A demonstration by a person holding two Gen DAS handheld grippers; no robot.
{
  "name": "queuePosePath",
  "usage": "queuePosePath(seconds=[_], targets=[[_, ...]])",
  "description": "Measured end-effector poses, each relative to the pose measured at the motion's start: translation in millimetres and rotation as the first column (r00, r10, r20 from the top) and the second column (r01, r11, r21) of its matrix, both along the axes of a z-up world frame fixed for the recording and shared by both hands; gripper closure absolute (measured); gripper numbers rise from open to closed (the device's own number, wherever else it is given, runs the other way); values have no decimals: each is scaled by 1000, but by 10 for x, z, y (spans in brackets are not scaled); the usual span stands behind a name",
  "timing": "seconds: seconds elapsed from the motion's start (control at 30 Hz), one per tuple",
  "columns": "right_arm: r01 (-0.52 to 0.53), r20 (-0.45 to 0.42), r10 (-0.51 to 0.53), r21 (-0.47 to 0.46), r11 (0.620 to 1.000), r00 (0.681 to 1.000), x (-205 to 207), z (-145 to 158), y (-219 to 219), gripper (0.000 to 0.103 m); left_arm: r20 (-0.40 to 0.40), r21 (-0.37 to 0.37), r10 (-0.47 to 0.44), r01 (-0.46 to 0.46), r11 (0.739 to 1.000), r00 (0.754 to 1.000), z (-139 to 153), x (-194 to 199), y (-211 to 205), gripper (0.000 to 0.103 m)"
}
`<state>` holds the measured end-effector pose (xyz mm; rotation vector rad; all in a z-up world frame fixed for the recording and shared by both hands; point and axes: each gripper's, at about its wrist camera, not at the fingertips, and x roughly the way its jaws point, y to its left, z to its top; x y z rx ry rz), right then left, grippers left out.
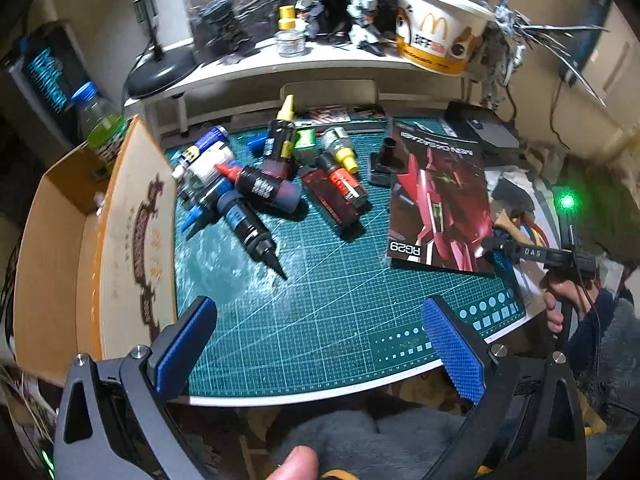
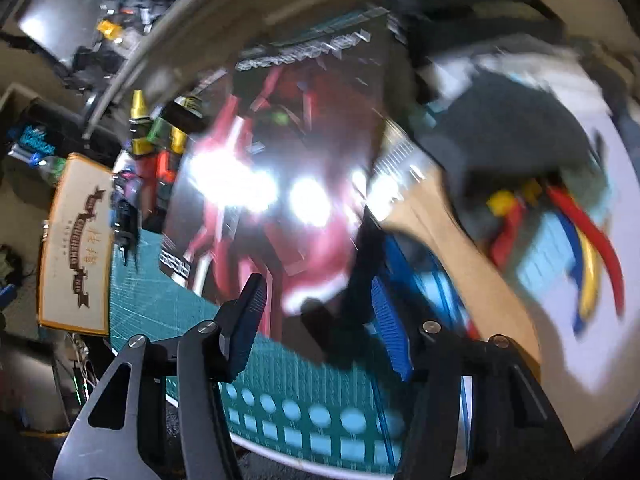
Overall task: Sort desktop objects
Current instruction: 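Reach the right gripper to the red Sazabi manual and grasp its edge, then lift the manual with the right gripper and pass it to the left gripper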
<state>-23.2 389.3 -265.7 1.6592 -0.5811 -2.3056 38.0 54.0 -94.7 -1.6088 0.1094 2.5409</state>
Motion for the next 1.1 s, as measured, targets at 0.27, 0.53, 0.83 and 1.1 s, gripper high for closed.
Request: queuePosePath(seconds=[0.27, 0.53, 0.83, 1.1], targets=[[-32, 13, 34, -115, 993, 999, -192, -17, -180, 91, 69, 21, 103, -105, 994, 992, -87, 173, -164, 0], [-37, 17, 45, -312, 949, 999, 97, 270, -329, 93, 58, 103, 143, -149, 983, 988, 2, 424, -413, 0], [-52, 104, 98, -373, 926, 990, 775, 378, -809, 98, 33, 157, 43, -48, 987, 999, -15, 880, -730, 0], [-132, 218, 216, -343, 930, 952, 1346, 193, -1491, 98, 99, 274, -18, -10, 962, 995, -293, 1309, -1176, 0]])
